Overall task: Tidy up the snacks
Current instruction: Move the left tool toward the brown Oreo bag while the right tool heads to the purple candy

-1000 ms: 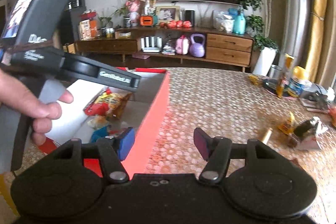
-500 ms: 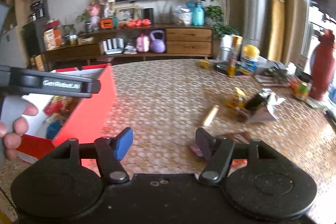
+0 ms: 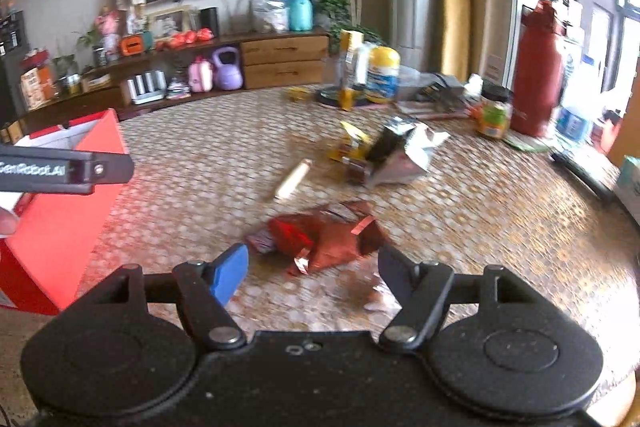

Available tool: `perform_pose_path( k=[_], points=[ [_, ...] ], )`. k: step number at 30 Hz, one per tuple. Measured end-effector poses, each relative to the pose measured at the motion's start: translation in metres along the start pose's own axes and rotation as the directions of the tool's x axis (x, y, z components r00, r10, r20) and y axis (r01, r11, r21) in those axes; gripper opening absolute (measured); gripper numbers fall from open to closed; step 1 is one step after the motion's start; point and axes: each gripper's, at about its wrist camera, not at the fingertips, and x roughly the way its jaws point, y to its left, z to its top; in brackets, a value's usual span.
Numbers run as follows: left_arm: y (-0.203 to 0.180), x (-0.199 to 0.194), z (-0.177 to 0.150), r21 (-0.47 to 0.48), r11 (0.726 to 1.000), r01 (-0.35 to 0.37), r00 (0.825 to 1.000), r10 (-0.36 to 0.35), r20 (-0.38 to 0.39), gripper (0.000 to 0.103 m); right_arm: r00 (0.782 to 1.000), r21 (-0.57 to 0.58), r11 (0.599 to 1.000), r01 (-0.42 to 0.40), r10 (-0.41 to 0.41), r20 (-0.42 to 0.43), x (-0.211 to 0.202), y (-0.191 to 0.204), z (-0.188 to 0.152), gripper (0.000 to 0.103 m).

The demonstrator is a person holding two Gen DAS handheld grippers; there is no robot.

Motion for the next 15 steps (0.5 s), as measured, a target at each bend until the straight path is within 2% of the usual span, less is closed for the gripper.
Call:
perform_pose_path(
  k=[15],
  points=[
    [-0.032,0.023,-0.021,0.062,0.995,0.081,0.997,-0.079,-0.020,0.103,0.996,0.053,0.996,0.072,-0.069,-0.053,0.013,-0.038,-0.021,0.072]
  ],
)
